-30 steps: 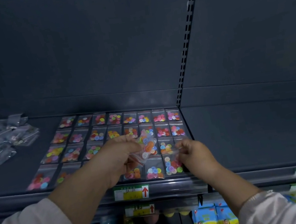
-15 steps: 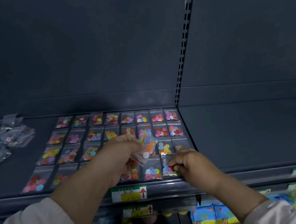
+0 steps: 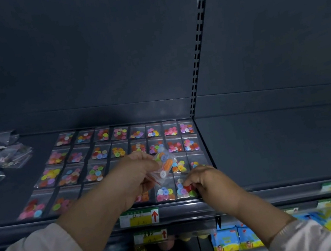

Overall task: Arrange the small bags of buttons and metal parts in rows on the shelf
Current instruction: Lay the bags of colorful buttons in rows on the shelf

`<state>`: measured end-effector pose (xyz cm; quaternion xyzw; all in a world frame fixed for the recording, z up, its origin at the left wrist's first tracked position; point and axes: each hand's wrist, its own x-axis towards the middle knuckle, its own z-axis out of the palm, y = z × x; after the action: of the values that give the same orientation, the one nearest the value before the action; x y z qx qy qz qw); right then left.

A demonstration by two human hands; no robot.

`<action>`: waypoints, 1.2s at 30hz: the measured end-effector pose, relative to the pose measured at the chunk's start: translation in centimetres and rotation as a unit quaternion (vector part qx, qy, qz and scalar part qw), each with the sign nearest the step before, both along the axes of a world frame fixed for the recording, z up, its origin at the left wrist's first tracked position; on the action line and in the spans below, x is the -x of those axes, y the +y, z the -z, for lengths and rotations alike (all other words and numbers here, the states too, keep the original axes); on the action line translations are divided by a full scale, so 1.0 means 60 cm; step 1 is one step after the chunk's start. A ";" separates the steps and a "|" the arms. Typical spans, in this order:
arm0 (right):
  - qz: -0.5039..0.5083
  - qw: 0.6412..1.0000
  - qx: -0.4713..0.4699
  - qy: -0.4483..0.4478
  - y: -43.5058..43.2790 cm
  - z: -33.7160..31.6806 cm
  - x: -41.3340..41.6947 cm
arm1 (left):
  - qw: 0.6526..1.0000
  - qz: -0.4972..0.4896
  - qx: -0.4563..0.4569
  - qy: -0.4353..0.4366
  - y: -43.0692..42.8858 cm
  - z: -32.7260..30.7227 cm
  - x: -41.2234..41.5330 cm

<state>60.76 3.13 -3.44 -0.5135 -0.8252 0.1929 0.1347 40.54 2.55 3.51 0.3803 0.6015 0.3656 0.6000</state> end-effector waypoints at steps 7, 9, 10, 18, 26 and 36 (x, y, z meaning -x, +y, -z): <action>0.138 0.907 0.154 0.366 -0.010 -0.068 0.011 | 0.998 0.039 -0.021 0.034 -0.002 0.002 -0.015; 0.122 0.883 0.219 0.397 -0.009 -0.089 0.014 | 0.996 0.063 -0.031 0.053 -0.002 0.002 -0.024; 0.111 0.880 0.238 0.396 -0.008 -0.094 0.015 | 0.995 0.075 -0.034 0.060 -0.003 0.000 -0.028; 0.128 0.874 0.275 0.380 -0.009 -0.091 -0.009 | 0.997 0.054 -0.030 0.049 0.007 -0.001 -0.054; 0.089 0.889 0.244 0.376 -0.002 -0.099 -0.024 | 0.985 0.102 -0.085 0.112 0.014 -0.008 -0.093; 0.239 0.914 0.168 0.280 -0.002 -0.026 -0.057 | 0.915 0.130 -0.188 0.332 0.004 0.047 -0.051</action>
<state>64.19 3.03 -1.89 -0.6351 -0.5619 0.4267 0.3142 43.57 2.81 0.70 0.6602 0.6318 0.2435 0.3251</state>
